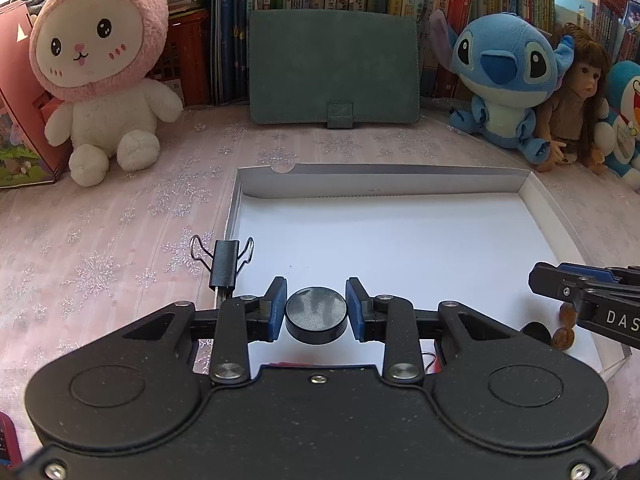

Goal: Organize rigid objects
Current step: 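Carry both black pucks over the white tray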

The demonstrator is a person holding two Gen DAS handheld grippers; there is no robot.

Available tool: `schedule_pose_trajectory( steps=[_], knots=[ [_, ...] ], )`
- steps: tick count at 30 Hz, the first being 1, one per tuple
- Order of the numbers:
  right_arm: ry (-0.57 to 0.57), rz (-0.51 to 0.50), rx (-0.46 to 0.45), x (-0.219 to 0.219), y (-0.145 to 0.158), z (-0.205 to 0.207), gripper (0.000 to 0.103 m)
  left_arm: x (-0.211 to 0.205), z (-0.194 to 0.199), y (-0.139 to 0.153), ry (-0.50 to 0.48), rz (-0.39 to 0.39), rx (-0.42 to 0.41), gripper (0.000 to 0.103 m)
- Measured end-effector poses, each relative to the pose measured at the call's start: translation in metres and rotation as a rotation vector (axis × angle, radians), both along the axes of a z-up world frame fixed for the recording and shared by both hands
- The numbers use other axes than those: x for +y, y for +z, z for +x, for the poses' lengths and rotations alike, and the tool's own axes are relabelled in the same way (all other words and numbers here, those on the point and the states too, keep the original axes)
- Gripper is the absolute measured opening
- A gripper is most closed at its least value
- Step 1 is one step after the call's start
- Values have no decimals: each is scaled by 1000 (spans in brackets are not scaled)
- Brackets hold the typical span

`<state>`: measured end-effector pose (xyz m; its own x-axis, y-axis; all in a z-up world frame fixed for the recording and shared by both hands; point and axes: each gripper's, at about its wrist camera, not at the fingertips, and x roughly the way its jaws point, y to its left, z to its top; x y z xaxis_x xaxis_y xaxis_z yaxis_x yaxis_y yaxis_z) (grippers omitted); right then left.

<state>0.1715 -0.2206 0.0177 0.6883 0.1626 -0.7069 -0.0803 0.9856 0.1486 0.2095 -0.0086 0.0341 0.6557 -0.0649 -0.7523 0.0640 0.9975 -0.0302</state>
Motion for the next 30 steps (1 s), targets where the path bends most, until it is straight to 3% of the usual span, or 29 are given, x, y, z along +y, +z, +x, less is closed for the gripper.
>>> schedule_pose_trajectory(
  steps=[15, 30],
  knots=[
    [11, -69, 49, 13, -11, 7, 37, -5, 0, -13, -12, 23, 29, 30],
    [13, -76, 58, 15, -15, 7, 37, -6, -3, -16, -12, 30, 10, 30]
  ],
)
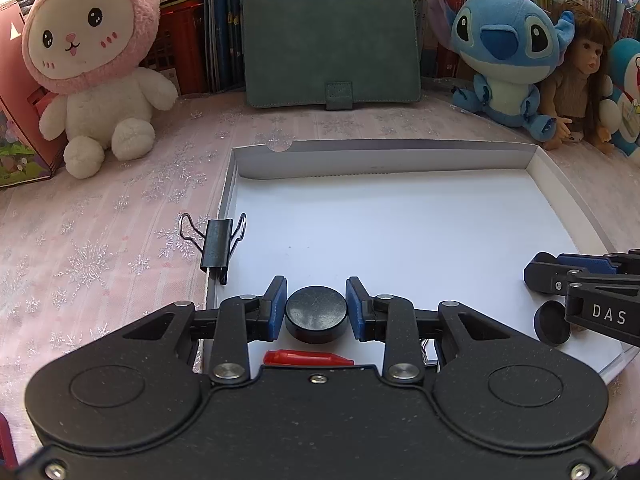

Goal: Organize rigid objects
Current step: 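Carry both black pucks over the white tray, then open both tools to drop the pucks into the tray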

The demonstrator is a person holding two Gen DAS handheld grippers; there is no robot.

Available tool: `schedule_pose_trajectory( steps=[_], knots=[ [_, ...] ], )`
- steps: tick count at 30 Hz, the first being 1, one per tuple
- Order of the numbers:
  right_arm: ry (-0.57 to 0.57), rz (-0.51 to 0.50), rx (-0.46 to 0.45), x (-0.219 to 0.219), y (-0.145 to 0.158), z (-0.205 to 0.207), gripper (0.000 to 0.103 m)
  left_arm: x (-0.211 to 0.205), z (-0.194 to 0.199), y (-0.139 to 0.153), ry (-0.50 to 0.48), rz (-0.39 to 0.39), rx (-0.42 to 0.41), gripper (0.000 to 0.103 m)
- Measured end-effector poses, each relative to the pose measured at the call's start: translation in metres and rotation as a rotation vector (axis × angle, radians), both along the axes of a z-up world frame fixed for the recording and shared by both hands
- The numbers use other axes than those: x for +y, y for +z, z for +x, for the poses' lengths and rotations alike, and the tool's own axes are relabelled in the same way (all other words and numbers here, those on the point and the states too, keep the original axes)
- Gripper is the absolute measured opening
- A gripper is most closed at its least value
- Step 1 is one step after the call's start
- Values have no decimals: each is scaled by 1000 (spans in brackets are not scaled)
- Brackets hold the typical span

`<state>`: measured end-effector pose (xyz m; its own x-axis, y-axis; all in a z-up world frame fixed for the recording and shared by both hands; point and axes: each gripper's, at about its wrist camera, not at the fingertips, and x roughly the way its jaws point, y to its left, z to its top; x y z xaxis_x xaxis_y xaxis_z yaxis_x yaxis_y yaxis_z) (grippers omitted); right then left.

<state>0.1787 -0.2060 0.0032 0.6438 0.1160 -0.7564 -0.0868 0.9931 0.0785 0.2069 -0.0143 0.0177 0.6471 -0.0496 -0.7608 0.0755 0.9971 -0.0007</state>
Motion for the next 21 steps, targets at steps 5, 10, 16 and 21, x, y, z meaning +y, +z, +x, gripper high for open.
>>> schedule_pose_trajectory(
  steps=[5, 10, 16, 21],
  knots=[
    [-1, 1, -5, 0, -1, -1, 37, 1, -1, 0, 2, -3, -6, 30],
    [8, -5, -14, -1, -1, -2, 38, 0, -2, -1, 0, -1, -12, 31],
    [3, 20, -25, -3, 0, -5, 41, 3, -3, 0, -3, -16, -14, 36],
    [7, 18, -57, -5, 3, -11, 56, 5, -10, 5, -4, -20, -30, 52]
  ],
)
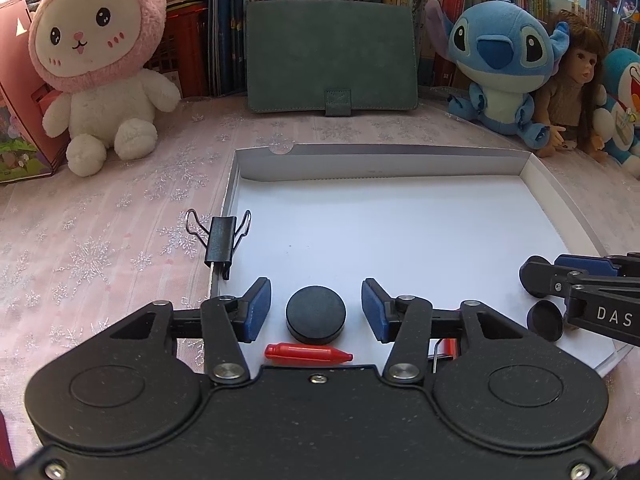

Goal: Organize rigid objects
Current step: 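Open both tools to drop the pucks into the tray, then withdraw both tools toward the clear dome and blue hair clip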

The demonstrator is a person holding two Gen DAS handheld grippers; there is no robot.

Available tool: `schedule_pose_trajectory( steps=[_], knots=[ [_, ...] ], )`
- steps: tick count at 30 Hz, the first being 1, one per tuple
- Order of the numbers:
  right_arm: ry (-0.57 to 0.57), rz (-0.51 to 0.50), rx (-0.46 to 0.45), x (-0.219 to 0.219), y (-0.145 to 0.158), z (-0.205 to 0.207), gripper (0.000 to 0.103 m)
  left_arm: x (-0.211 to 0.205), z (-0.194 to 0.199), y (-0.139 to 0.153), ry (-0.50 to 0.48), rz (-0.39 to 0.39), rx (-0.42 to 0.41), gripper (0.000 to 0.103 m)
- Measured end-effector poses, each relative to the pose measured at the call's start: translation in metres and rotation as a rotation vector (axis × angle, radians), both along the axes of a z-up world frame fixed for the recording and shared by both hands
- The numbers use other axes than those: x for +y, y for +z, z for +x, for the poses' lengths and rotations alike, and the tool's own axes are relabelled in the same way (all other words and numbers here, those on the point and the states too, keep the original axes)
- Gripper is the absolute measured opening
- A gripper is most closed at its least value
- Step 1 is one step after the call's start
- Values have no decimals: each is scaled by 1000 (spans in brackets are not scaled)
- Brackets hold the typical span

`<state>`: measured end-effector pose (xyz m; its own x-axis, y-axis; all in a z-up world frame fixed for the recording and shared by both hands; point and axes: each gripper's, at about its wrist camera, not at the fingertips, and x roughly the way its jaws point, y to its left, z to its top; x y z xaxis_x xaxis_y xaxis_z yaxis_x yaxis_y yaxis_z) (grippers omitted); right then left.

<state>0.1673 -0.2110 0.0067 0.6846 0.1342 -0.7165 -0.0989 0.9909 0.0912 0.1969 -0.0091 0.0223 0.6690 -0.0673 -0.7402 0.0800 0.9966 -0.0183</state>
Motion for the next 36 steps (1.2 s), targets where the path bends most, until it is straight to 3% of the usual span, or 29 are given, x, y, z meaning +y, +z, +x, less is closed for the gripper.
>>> schedule_pose_trajectory(
  steps=[6, 14, 27, 36],
  knots=[
    [7, 1, -54, -2, 11, -12, 65, -1, -13, 12, -18, -5, -42, 69],
    [29, 11, -138, -6, 25, -35, 76, -1, -38, 29, -30, -10, -98, 80],
    [94, -38, -283, -8, 40, -88, 88, -7, -102, 46, -60, 12, -205, 87],
    [98, -43, -348, -15, 30, -131, 93, -16, -163, 31, -60, -14, -273, 91]
  ],
)
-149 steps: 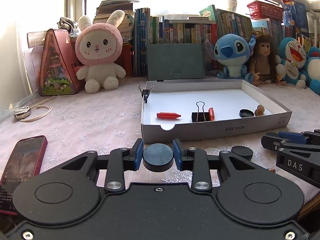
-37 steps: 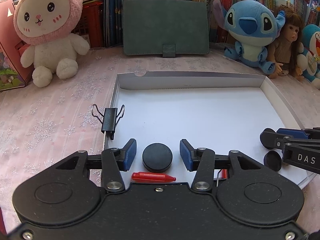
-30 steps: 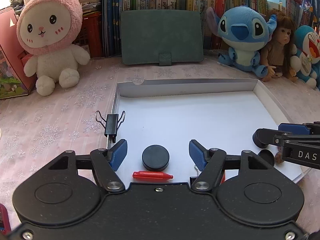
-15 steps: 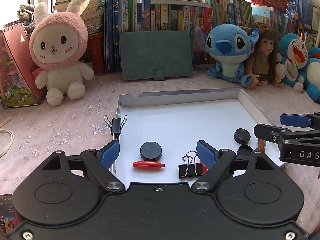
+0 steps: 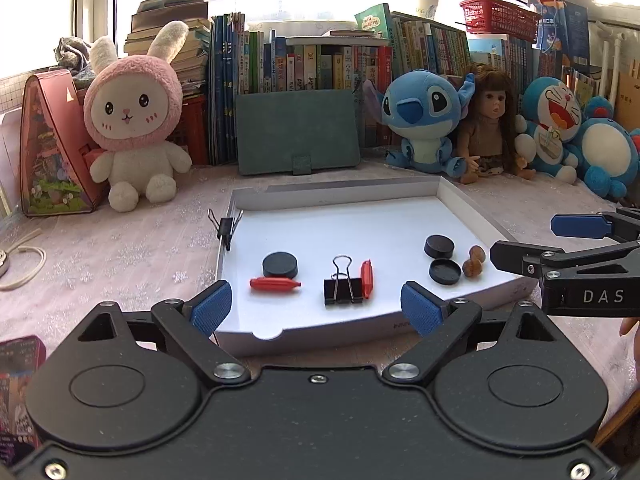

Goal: Organize rigid objects
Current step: 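Withdraw both tools toward the clear dome and blue hair clip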

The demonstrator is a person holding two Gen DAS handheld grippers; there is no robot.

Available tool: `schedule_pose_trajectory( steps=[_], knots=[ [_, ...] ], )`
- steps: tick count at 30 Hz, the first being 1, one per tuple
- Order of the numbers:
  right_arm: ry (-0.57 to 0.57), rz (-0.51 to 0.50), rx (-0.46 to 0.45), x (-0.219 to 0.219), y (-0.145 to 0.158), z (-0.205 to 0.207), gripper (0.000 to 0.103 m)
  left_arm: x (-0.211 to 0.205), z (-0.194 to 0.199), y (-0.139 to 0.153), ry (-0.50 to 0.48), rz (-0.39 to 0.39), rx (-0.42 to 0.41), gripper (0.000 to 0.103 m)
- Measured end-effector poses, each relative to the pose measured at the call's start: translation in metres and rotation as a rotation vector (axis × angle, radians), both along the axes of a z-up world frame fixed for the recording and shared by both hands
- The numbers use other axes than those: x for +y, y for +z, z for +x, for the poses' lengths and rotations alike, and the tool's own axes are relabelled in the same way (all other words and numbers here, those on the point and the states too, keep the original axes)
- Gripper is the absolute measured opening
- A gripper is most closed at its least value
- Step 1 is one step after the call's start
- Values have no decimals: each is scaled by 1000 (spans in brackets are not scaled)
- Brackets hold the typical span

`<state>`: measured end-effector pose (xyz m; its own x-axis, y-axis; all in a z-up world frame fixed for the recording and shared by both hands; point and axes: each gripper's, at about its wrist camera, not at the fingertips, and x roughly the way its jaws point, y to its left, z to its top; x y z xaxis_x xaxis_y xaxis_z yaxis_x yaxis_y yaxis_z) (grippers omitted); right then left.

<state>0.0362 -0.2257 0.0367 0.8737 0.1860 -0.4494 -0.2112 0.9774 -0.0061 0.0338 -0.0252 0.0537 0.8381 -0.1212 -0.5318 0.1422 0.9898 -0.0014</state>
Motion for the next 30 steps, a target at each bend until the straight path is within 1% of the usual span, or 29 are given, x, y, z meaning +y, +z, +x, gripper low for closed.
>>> schedule_pose_trajectory(
  steps=[3, 6, 10, 13, 17, 23, 30],
  knots=[
    [-5, 4, -25, 0, -5, -16, 95, 2, -13, -10, 8, -25, 16, 91],
    [-1, 5, -46, 1, -11, -30, 98, 4, -26, -17, 16, -38, 14, 91],
    [-3, -3, -80, 6, -21, -50, 101, 8, -41, -32, 36, -21, -10, 91],
    [8, -4, -91, 11, -30, -64, 102, 11, -48, -42, 49, -8, -3, 91],
    [11, -24, -107, 18, -39, -78, 103, 19, -57, -51, 72, -14, -4, 92],
    [15, -3, -106, 24, -49, -89, 103, 27, -61, -60, 84, -13, 13, 92],
    [23, -8, -119, 33, -56, -97, 103, 30, -66, -64, 89, -7, 12, 92]
  ],
)
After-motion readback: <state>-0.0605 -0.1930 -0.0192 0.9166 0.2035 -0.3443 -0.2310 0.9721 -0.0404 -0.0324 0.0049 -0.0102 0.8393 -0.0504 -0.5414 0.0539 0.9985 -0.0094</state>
